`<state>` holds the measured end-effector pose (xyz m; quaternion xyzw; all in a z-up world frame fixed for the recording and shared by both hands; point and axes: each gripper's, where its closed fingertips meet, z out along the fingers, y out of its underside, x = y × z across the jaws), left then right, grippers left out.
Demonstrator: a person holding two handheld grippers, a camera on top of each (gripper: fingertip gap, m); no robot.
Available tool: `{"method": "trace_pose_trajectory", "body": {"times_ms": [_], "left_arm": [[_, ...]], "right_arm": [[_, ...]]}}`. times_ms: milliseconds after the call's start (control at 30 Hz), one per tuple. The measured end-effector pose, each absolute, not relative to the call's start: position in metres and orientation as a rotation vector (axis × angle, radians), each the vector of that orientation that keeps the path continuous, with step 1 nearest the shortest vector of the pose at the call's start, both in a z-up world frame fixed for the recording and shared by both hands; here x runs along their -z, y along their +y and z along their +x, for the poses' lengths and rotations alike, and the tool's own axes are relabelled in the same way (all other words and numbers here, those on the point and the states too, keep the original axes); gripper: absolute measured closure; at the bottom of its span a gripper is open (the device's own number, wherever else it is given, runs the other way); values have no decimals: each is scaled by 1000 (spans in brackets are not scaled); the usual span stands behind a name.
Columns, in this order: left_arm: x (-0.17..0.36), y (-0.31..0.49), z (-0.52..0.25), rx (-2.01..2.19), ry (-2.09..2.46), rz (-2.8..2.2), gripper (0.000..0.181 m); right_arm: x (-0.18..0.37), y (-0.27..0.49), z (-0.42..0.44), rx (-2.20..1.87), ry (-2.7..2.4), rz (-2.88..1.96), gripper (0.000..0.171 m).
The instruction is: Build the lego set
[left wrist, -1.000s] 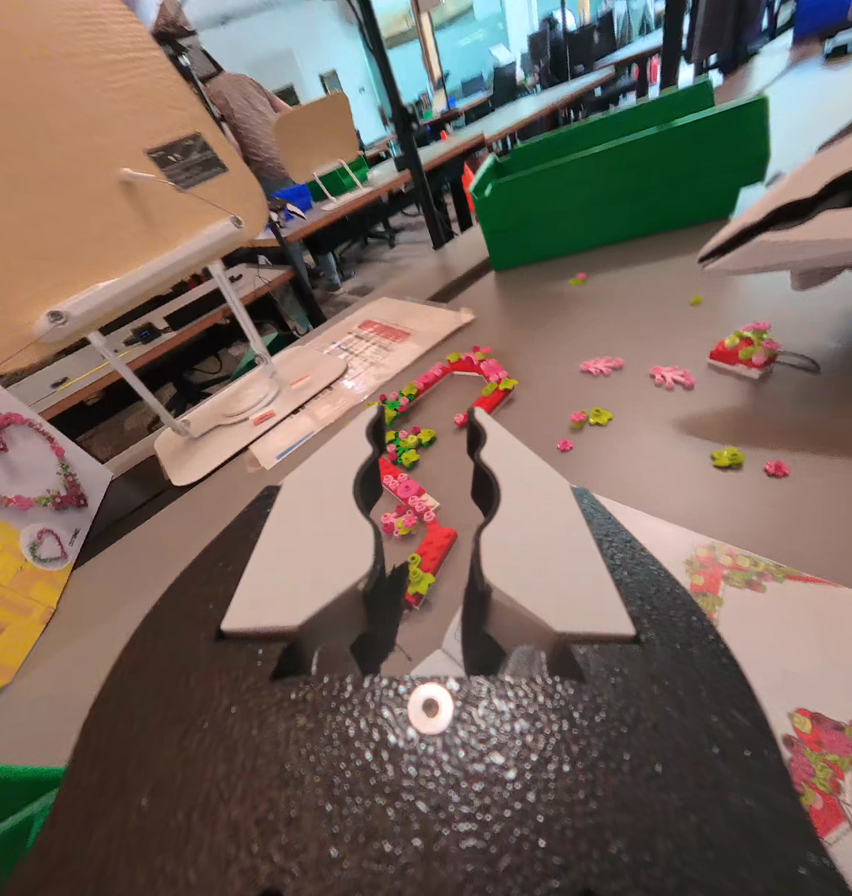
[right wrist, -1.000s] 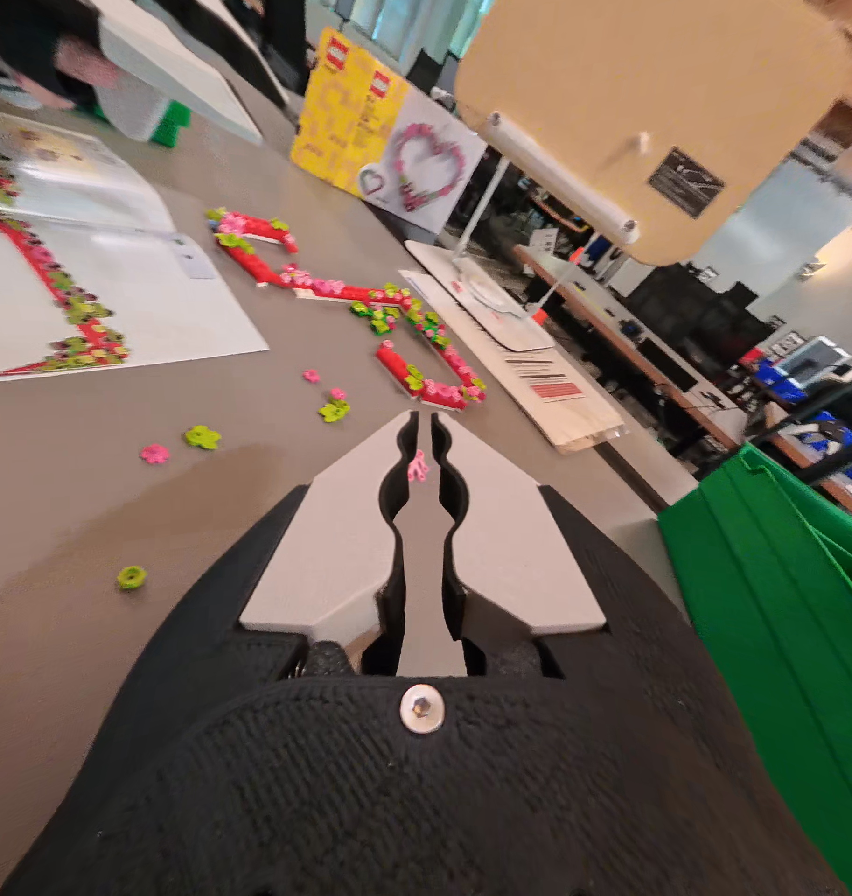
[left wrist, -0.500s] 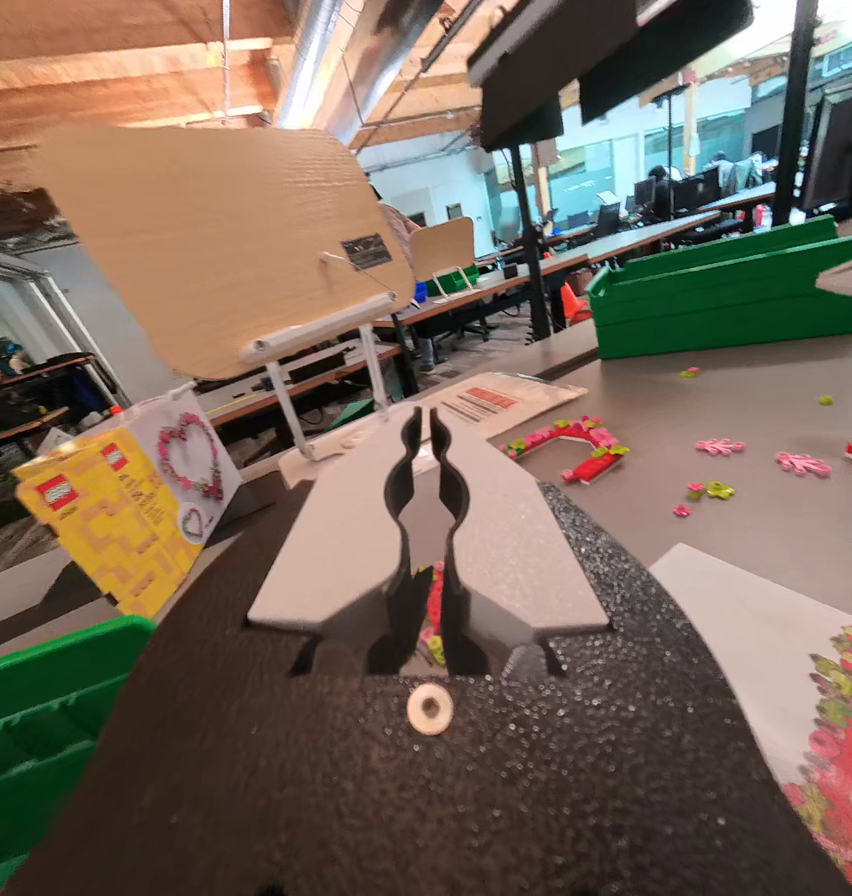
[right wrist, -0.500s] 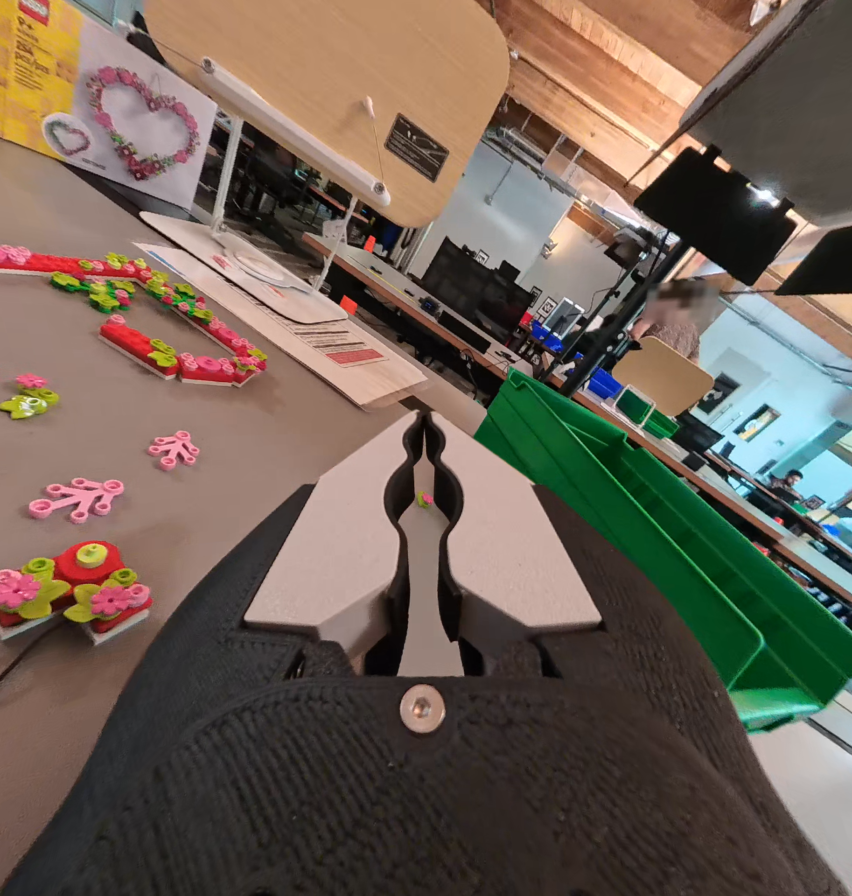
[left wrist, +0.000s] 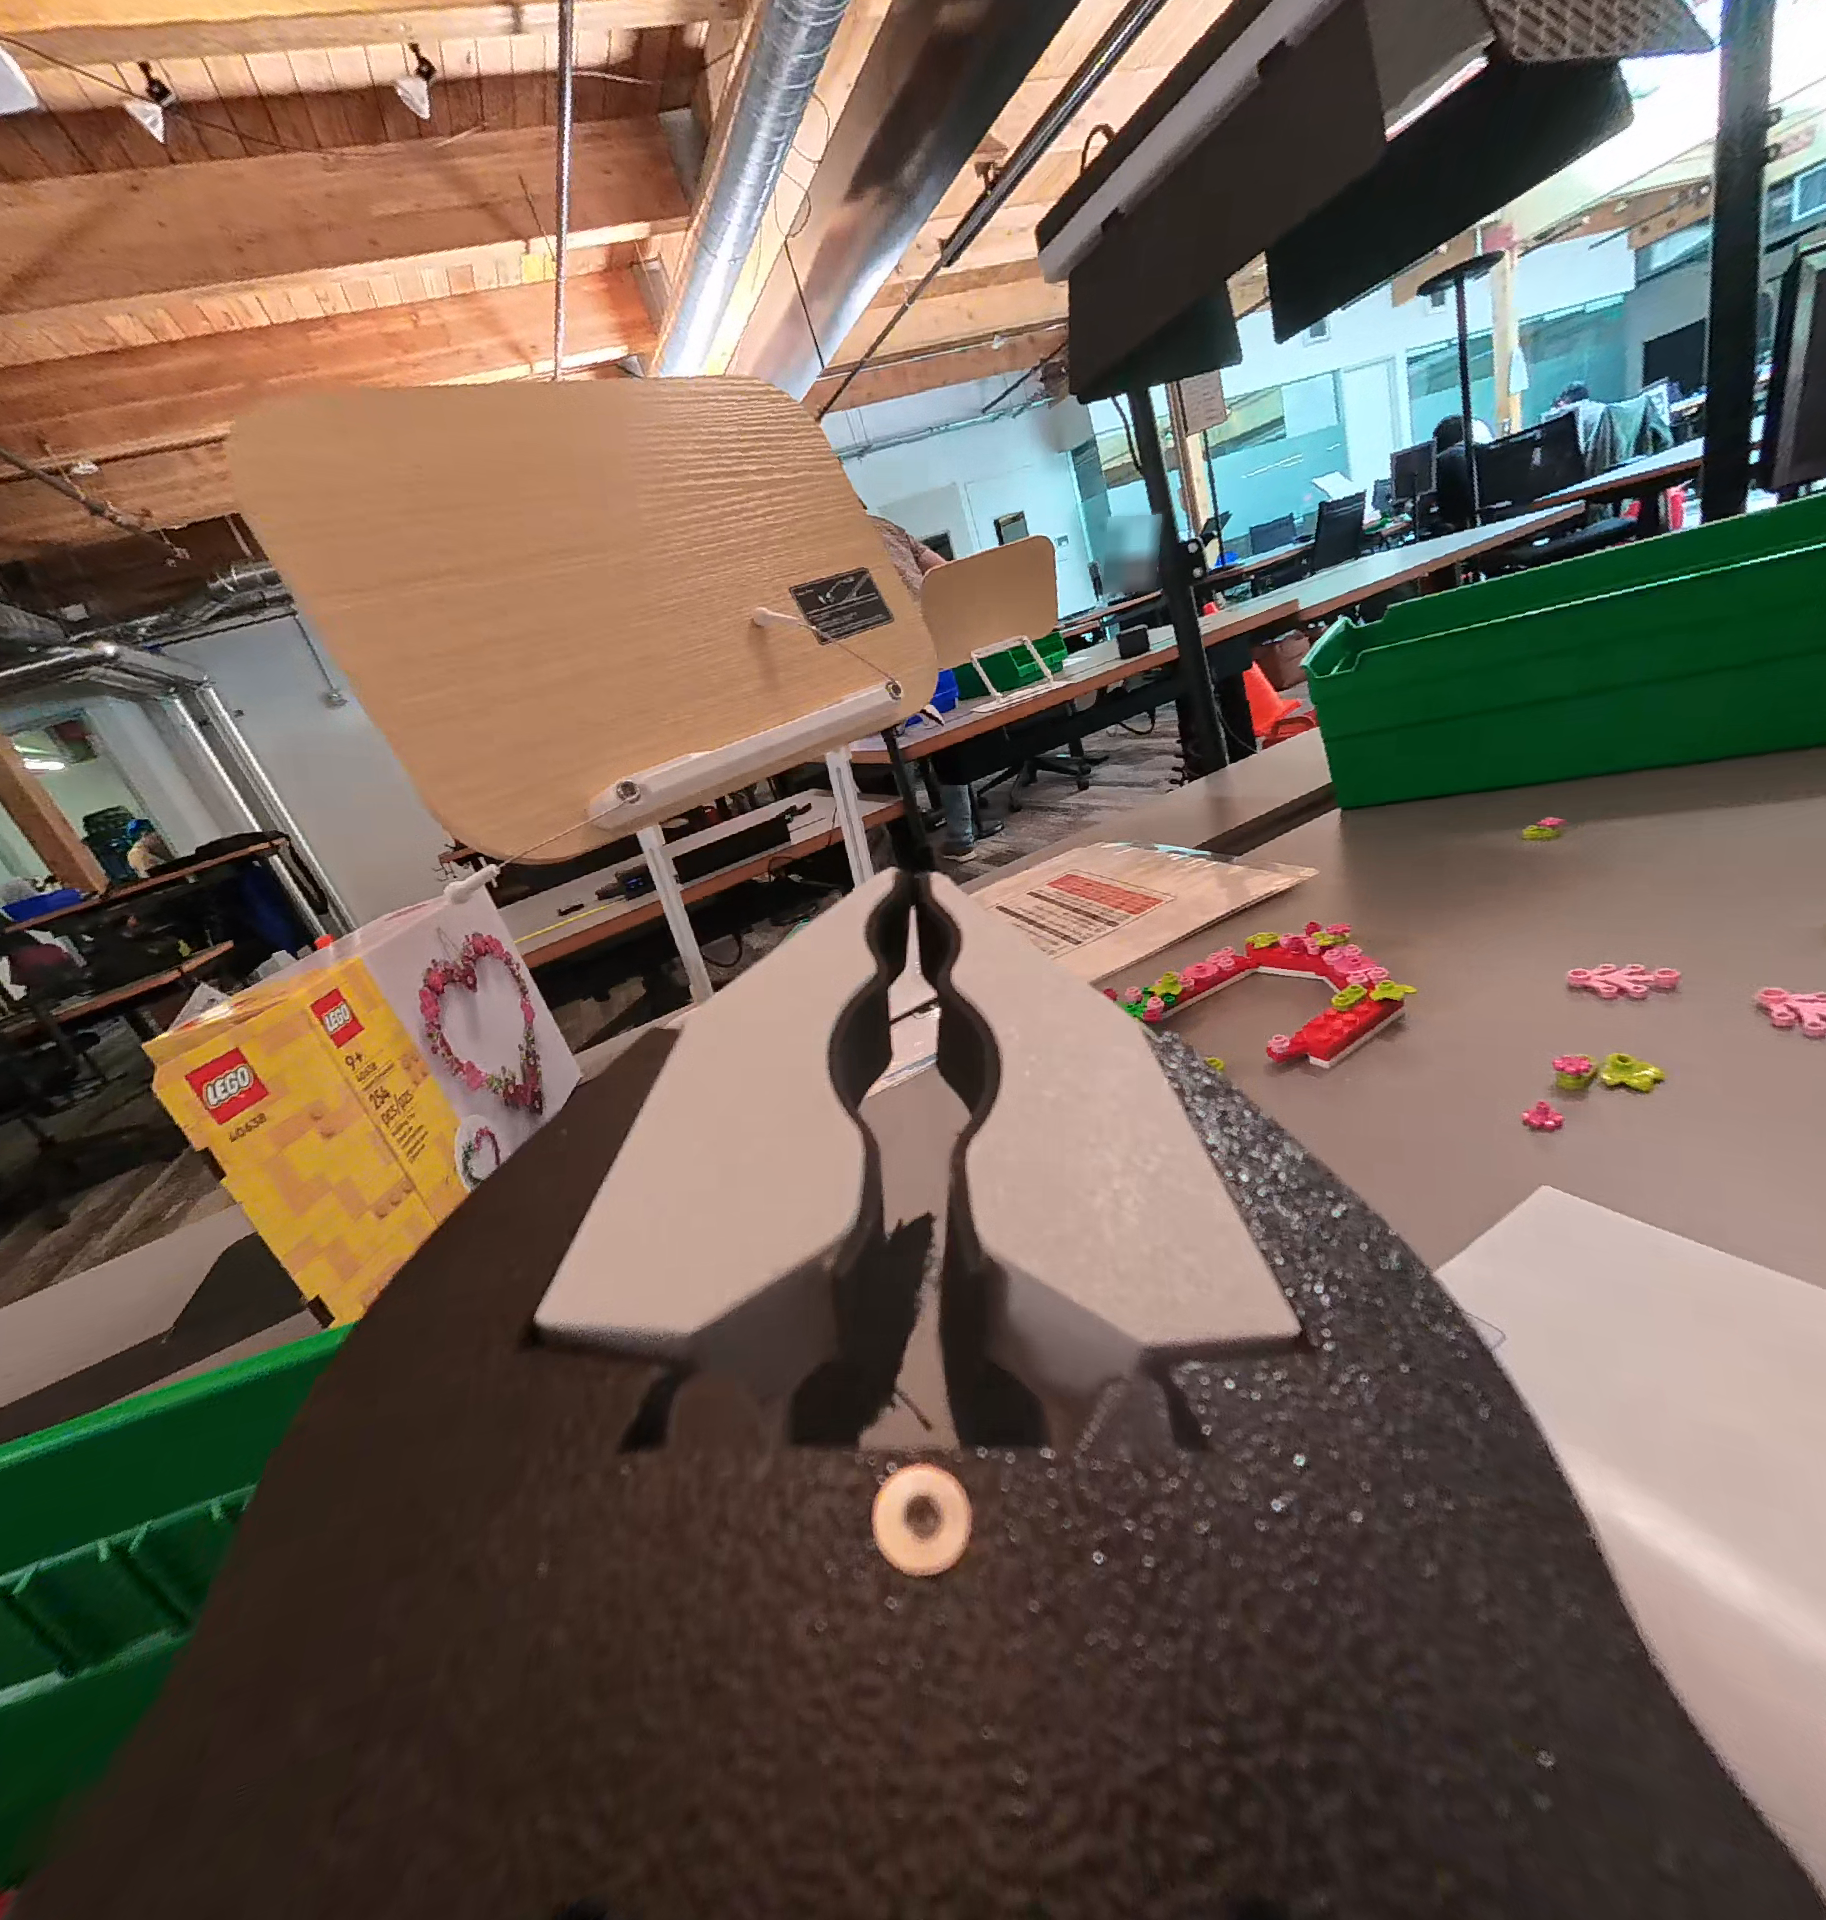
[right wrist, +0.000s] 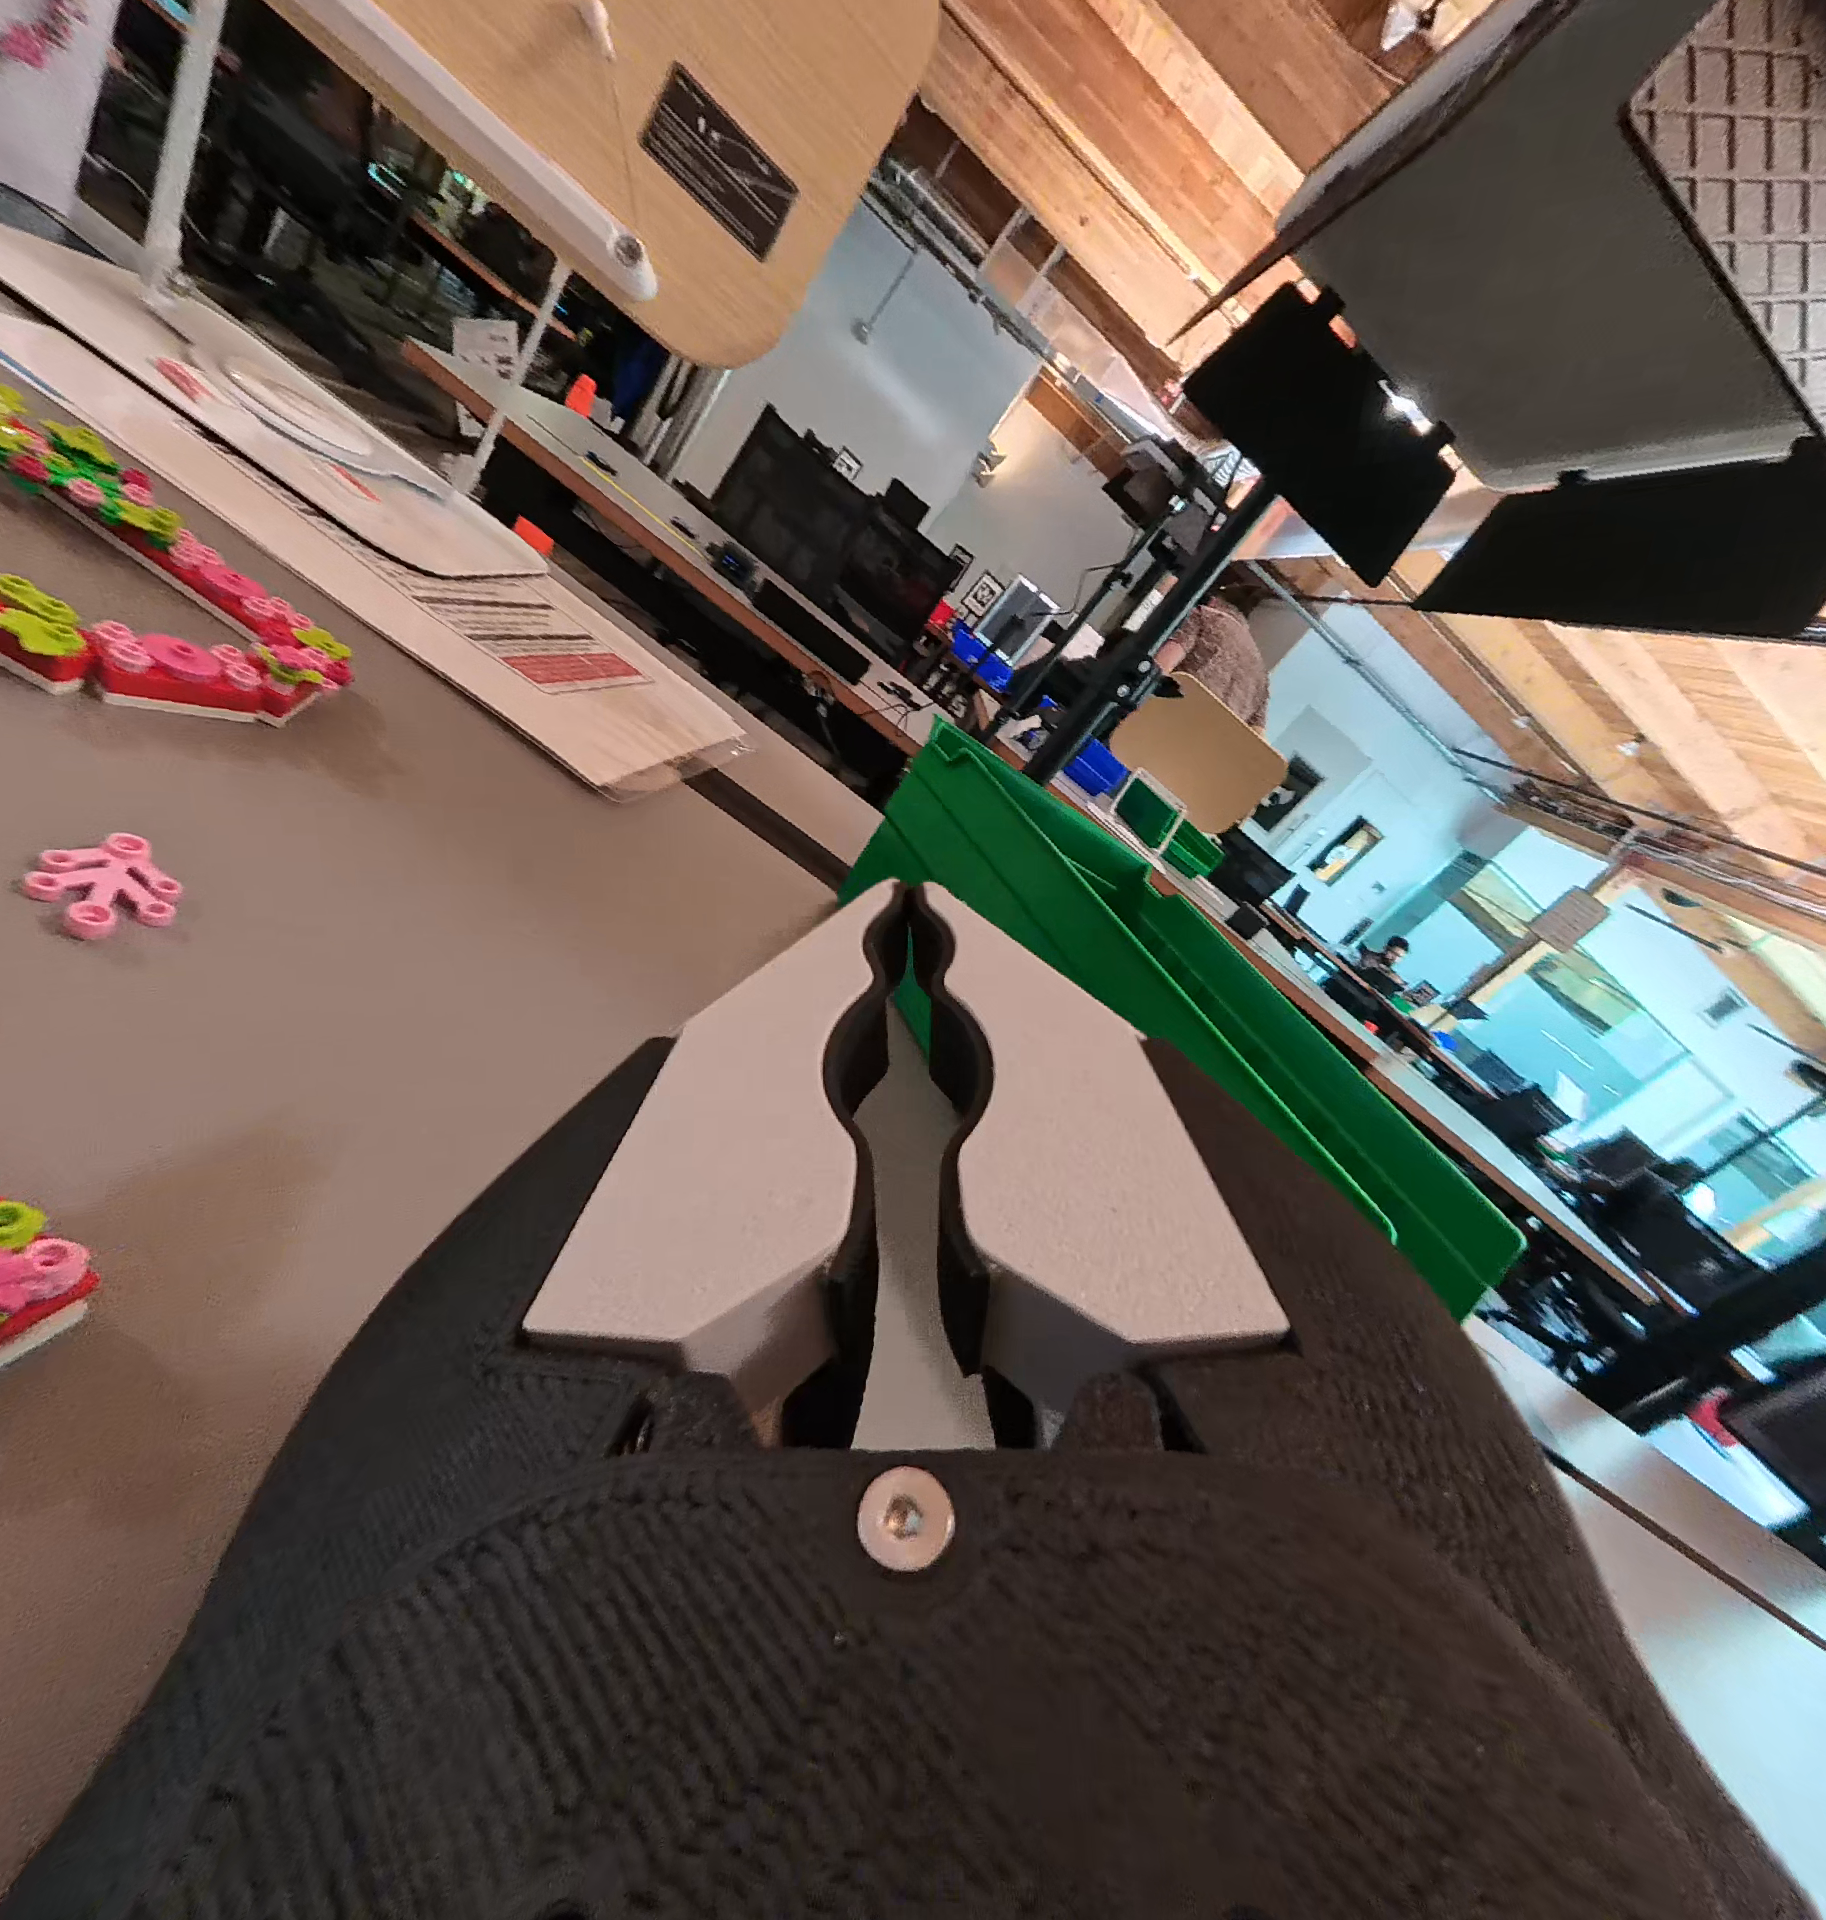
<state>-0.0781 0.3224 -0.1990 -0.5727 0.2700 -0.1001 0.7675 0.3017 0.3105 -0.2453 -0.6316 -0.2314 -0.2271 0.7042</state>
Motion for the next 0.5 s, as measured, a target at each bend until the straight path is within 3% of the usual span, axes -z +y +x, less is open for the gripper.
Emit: {"method": "trace_pose_trajectory", "body": {"times_ms": [500], "left_arm": [[208, 321, -63, 274, 634, -1261, 181]], "right_arm": [[248, 316, 298, 615, -620, -1378, 171]]}}
